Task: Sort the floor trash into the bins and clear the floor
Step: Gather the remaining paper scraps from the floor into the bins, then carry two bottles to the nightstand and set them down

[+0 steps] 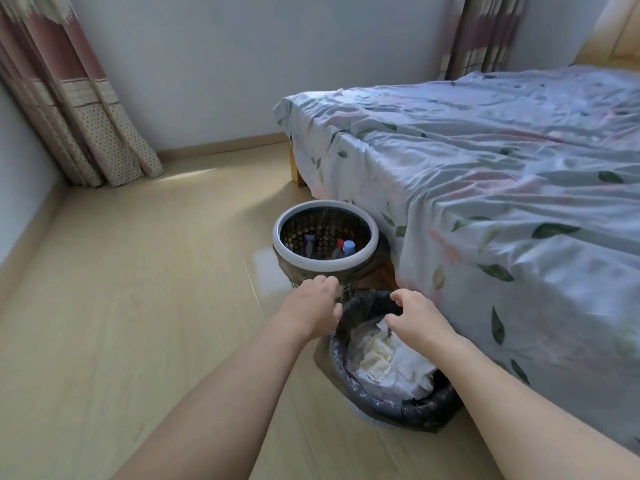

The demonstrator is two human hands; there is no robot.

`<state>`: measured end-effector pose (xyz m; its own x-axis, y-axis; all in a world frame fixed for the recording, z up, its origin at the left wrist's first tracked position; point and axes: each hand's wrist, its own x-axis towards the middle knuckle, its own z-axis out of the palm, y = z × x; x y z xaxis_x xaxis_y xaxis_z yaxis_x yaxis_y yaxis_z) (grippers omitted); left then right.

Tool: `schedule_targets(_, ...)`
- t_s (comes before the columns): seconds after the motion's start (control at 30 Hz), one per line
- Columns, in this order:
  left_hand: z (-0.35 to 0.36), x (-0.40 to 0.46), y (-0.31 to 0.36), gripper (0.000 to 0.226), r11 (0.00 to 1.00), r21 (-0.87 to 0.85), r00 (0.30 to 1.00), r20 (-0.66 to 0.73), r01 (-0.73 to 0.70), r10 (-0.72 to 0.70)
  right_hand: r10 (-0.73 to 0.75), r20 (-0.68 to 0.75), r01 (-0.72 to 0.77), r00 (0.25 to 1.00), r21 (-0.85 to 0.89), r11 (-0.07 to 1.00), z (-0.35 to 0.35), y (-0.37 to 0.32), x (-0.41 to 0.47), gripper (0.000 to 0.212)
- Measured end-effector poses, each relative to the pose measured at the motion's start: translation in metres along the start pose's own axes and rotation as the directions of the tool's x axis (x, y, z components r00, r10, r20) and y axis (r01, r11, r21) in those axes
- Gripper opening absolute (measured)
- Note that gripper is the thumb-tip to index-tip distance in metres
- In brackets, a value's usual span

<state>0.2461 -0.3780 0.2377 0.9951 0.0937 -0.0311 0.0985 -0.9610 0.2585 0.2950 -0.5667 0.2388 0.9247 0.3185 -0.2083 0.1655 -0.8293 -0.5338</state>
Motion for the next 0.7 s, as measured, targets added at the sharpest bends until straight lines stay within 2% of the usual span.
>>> schedule_targets(0.13, -0.099, -0.004, 0.002, 0.017, 1.000, 0.020, 1.000, -0.017, -0.007, 0.007, -0.017, 0.001, 0.017, 1.000, -0.034, 0.999, -0.076, -0.075, -0.021, 0.052)
schedule_targets(0.23, -0.199, -0.005, 0.022, 0.026, 0.999, 0.053, 1.000, 0.001, 0.002, -0.002, -0.064, -0.009, 0.064, 0.998, -0.073, 0.995, -0.162, -0.141, -0.043, 0.044)
schedule_targets(0.37, -0.346, -0.009, 0.075, 0.033, 0.993, 0.105, 0.999, 0.028, -0.046, 0.044, -0.082, 0.017, 0.083, 0.996, -0.092, 0.992, -0.287, -0.213, -0.083, 0.045)
schedule_targets(0.57, -0.559, -0.036, 0.179, 0.036, 0.991, 0.097, 0.995, -0.035, -0.089, 0.093, -0.051, 0.044, 0.057, 0.998, -0.137, 0.989, -0.496, -0.274, -0.157, 0.051)
schedule_targets(0.7, -0.648, -0.075, 0.220, 0.042, 0.996, 0.089, 0.999, -0.048, -0.021, 0.026, -0.035, 0.103, 0.054, 0.994, -0.192, 0.980, -0.582, -0.294, -0.213, 0.055)
